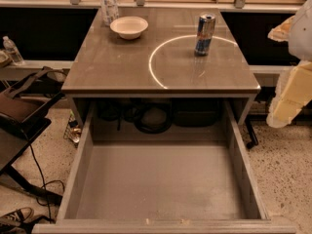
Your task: Place redbull can into top drawer
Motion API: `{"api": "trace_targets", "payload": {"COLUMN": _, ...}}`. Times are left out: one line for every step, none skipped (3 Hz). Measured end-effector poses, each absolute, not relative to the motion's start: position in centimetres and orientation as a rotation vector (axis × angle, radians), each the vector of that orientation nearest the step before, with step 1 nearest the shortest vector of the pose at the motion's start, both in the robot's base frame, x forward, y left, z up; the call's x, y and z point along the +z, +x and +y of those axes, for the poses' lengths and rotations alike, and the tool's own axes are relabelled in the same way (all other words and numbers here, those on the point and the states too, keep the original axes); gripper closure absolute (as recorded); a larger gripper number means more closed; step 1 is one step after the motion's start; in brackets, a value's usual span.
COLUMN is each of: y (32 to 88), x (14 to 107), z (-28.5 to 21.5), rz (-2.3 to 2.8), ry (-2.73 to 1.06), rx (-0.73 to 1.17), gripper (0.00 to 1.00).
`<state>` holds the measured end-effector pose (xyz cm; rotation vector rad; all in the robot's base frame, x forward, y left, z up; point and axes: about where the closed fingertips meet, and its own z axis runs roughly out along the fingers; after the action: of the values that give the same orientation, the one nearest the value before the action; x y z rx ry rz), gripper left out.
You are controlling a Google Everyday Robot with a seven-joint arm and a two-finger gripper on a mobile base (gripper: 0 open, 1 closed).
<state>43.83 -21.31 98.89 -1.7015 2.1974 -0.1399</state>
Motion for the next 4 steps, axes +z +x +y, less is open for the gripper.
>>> {"api": "trace_targets", "payload": {"y": 43.8, "x": 98.9, "z": -21.3, "rz": 2.197, "ry": -1.701, "rx": -0.140, "gripper": 0.00}}
{"api": "trace_targets", "payload": {"y": 45.5, "x": 99.2, "z": -21.8, "rz": 2.170, "ry": -1.613, "rx": -0.130, "gripper": 0.00}}
{"api": "trace_targets", "payload": {"y": 50.3, "x": 100.8, "z": -23.8, "rz": 2.092, "ry": -1.358, "rx": -0.066, "gripper": 0.00}}
{"api": "trace_targets", "payload": {"y": 55.3, "x": 100.3, "z": -26.2, "rz": 1.956, "ry": -1.055, "rx": 0.101, "gripper": 0.00}}
